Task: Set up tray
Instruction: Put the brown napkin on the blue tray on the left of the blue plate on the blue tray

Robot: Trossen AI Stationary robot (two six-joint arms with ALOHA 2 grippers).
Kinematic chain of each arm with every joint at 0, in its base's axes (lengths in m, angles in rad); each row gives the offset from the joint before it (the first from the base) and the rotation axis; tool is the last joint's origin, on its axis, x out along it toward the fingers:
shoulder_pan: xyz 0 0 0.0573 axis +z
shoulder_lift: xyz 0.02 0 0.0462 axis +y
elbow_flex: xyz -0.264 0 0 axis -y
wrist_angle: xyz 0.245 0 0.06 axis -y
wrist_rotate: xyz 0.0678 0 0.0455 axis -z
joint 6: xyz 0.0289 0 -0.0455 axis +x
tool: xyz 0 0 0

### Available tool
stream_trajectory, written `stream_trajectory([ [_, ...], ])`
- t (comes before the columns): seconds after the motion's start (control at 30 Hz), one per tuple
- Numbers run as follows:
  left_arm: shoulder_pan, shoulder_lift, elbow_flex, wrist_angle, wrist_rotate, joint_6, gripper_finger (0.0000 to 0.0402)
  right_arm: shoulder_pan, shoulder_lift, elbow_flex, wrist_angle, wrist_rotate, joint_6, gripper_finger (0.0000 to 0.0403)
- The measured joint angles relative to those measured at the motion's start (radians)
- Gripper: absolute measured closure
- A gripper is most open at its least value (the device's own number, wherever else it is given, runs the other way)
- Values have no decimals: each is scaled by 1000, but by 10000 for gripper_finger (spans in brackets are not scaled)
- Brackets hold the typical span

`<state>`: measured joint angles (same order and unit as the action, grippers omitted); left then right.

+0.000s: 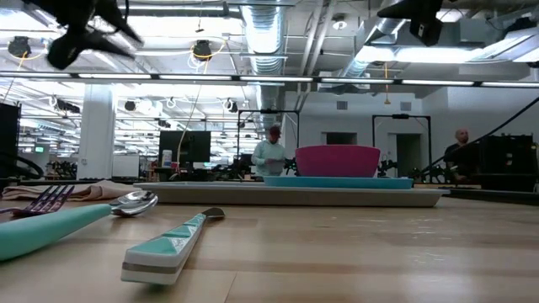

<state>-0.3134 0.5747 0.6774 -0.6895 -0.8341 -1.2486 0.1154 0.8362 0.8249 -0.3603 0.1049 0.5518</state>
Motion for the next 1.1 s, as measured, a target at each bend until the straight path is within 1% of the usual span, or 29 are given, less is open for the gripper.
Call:
stream_trajectory([
  [0.1, 56, 106, 70, -216, 84, -183, 281, 0, -1, 0, -1, 2, -3, 244],
  [0.17, 119, 184, 95, -294, 163, -231, 281, 0, 1, 0, -6, 2, -3, 245],
  [0.23, 195, 262, 101, -337, 265, -231, 281, 0, 2, 0, -12, 1, -3, 246],
  [0.33, 316, 371, 100, -333, 376, -141, 281, 0, 2, 0, -28, 2, -8, 247],
  [0.43, 434, 458, 101, -298, 423, -34, 281, 0, 2, 0, -34, 1, -10, 248],
  [0.63, 678, 586, 101, -166, 538, 215, 281, 0, 2, 0, -73, 1, -10, 248],
  [0.73, 799, 636, 101, -94, 604, 315, 281, 0, 2, 0, -97, 1, -10, 248],
  [0.83, 907, 694, 101, -58, 691, 378, 281, 0, 2, 0, -113, 1, -10, 248],
  [0.9, 964, 736, 101, -49, 753, 401, 281, 0, 2, 0, -119, 1, -10, 248],
  [1.0, 1012, 798, 101, -26, 818, 434, 281, 0, 2, 0, -122, 1, -11, 248],
  [1.1, 1026, 850, 101, 11, 843, 440, 281, 0, 2, 0, -125, 6, -11, 248],
])
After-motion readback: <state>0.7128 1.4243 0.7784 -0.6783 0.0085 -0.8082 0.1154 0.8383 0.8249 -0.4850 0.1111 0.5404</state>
